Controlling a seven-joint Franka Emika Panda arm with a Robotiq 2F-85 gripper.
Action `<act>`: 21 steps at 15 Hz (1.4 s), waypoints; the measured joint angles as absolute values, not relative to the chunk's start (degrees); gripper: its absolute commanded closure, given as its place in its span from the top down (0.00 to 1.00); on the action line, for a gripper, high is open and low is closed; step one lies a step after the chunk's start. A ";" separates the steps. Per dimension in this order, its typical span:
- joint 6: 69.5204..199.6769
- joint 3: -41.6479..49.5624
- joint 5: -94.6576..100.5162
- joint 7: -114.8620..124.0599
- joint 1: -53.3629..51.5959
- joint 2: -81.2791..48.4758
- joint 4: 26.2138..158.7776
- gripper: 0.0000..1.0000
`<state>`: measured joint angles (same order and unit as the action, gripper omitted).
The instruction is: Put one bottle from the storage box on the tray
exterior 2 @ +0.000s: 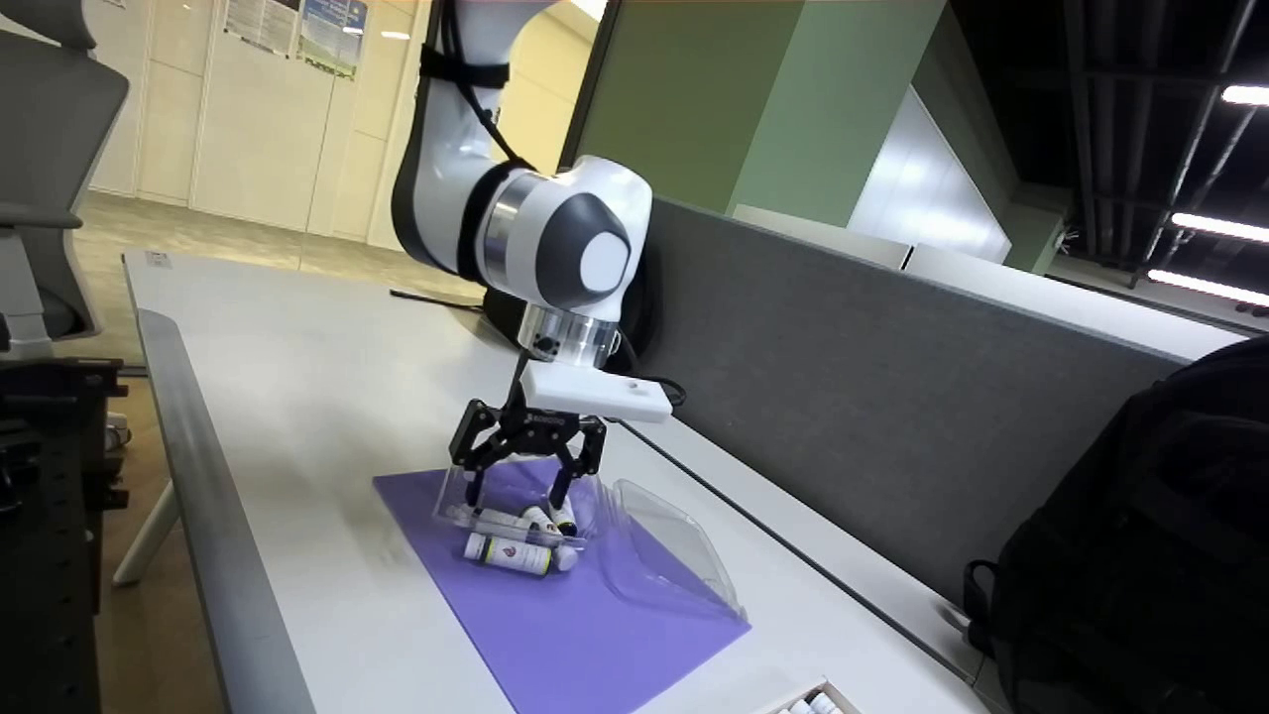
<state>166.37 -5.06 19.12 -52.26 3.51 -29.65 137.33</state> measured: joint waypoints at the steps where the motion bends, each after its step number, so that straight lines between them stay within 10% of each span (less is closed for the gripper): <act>1: 166.46 -5.06 19.11 -52.26 3.55 -29.66 137.33 1.00; 12: 167.59 -3.44 19.12 -52.08 3.21 -29.67 137.32 1.00; 13: 167.71 -3.20 19.12 -52.07 3.20 -29.67 137.32 0.75; 21: 168.15 -2.41 19.00 -51.80 3.46 -30.11 137.23 0.27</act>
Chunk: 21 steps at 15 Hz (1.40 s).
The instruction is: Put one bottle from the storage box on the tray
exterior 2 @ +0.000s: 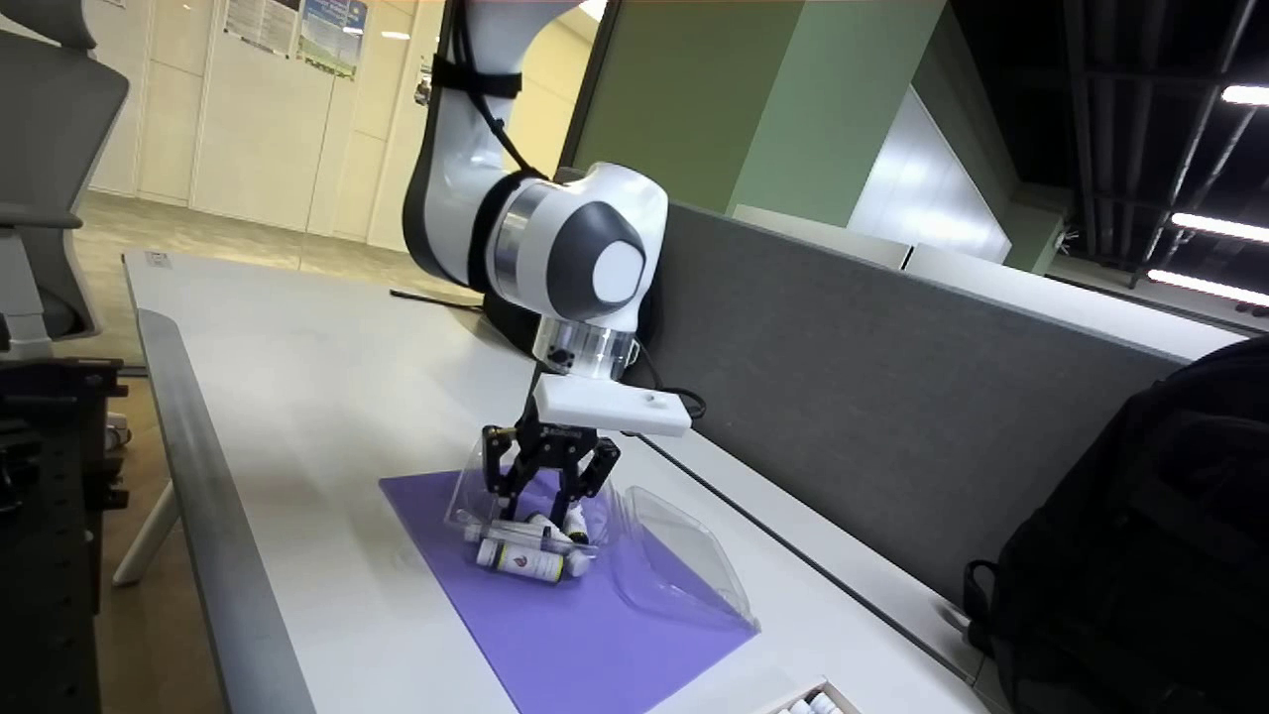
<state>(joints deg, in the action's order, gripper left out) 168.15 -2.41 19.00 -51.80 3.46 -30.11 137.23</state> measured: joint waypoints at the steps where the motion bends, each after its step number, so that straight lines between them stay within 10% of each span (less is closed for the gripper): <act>1: 168.15 -2.41 19.00 -51.80 3.58 -30.31 137.23 0.19; 4: 168.32 -2.45 18.95 -51.80 3.73 -30.72 137.12 0.05; 21: 156.66 -3.43 13.47 -37.52 2.15 -18.51 135.76 0.07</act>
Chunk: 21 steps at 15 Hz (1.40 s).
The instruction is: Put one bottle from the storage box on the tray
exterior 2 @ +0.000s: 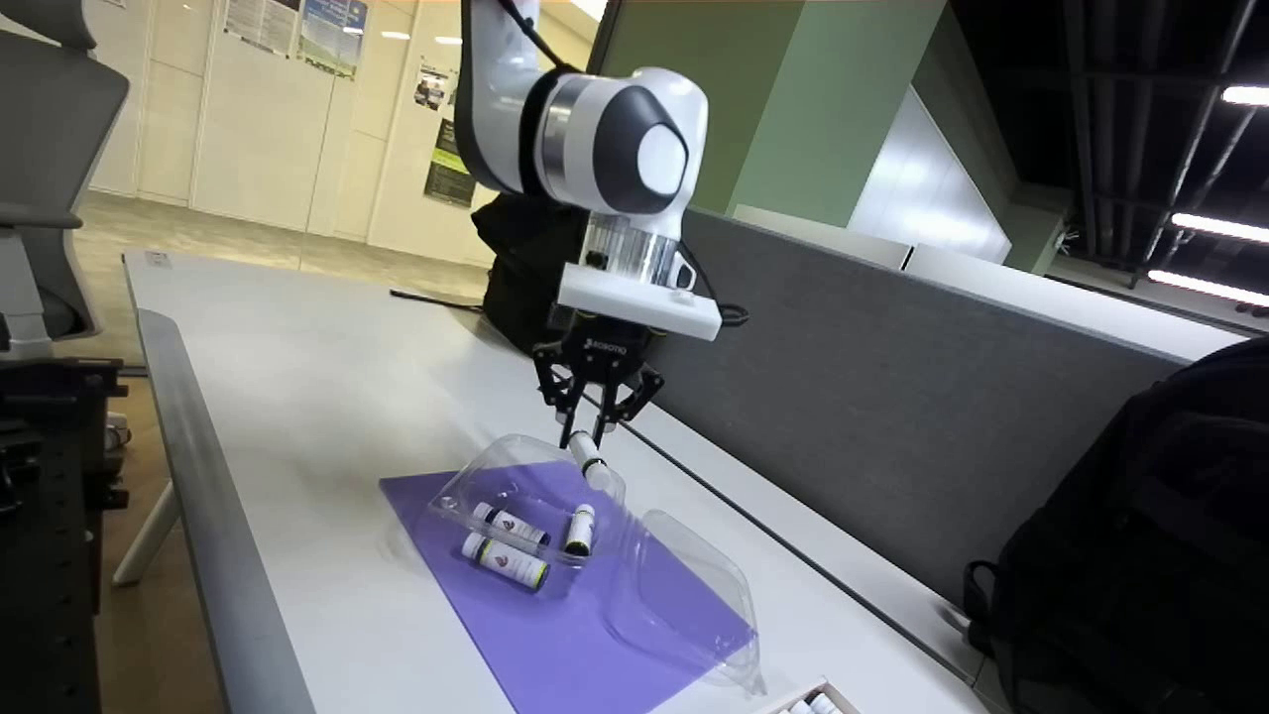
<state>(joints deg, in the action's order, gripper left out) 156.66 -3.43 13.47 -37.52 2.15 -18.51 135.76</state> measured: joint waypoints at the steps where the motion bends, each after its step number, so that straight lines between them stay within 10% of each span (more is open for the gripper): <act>1: 155.88 -2.85 13.56 -37.15 2.24 -17.31 136.17 0.07; 10: 157.08 7.58 24.78 -38.83 7.65 -12.72 142.97 0.07; 11: 157.00 8.91 25.74 -38.65 8.29 -12.69 143.17 0.29; 18: 152.84 10.16 24.52 -38.22 9.84 -12.51 143.18 0.29; 19: 152.82 10.16 24.52 -38.21 9.82 -12.51 143.18 0.07; 21: 152.81 10.13 24.53 -38.34 9.84 -12.55 143.18 0.07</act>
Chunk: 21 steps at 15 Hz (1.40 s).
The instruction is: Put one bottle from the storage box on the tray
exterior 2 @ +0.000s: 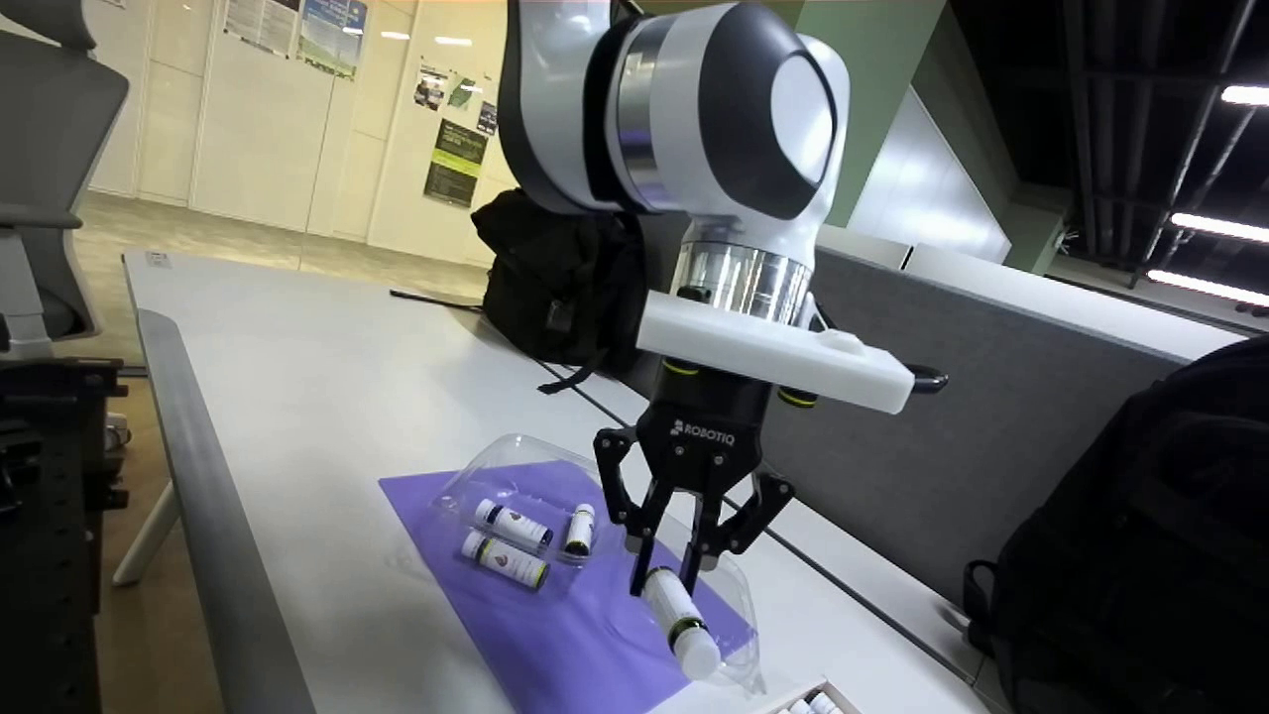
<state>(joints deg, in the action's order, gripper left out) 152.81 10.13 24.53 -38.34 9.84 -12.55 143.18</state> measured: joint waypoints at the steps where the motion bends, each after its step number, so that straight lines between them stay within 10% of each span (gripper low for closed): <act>1: 152.99 10.12 24.78 -38.60 9.92 -12.76 143.18 0.07; 21: 173.99 10.84 26.16 -64.74 22.59 -25.56 142.69 0.07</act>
<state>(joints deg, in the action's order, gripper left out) 173.99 10.84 26.16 -64.74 22.59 -25.56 142.69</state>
